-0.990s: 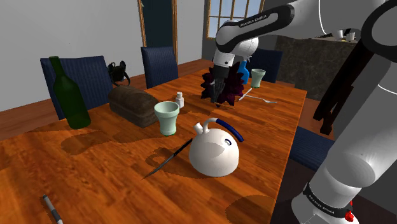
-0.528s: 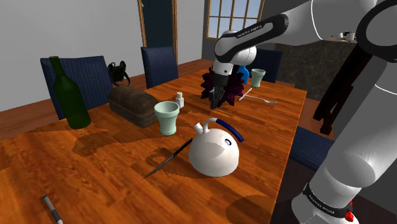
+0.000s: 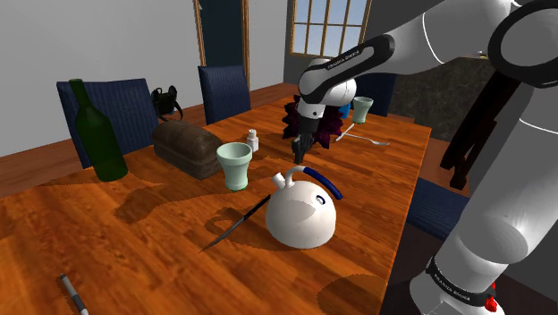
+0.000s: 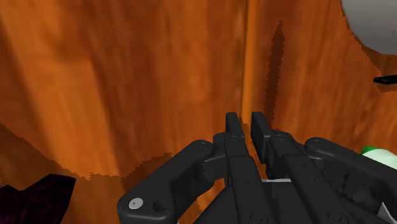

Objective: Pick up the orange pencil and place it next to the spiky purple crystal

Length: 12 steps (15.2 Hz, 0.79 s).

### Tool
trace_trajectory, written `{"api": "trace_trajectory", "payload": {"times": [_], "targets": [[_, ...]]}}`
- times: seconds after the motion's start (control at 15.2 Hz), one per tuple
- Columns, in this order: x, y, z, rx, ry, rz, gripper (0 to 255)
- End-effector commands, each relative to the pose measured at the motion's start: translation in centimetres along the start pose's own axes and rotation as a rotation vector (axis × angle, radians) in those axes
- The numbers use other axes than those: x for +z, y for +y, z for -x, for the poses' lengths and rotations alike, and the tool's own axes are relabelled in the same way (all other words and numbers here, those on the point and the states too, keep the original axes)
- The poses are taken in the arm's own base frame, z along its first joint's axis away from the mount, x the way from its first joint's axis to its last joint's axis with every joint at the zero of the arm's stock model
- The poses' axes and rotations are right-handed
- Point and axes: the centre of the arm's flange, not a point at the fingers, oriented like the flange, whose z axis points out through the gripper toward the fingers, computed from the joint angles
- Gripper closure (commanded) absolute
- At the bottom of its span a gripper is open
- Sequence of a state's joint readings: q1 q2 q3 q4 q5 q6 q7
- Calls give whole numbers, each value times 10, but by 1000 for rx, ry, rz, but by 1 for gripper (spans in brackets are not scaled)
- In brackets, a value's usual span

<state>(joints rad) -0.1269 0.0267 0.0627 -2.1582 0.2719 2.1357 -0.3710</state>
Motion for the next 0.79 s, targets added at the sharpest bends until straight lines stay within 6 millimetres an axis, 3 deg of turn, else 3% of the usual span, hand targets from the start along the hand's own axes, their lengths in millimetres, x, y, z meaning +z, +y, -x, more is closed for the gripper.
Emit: {"api": "trace_trajectory", "payload": {"times": [0.0, 0.26, 0.73], "targets": [[10, 3, 0, 0, 0, 0, 255], [30, 8, 0, 0, 0, 0, 255], [30, 8, 0, 0, 0, 0, 255]]}}
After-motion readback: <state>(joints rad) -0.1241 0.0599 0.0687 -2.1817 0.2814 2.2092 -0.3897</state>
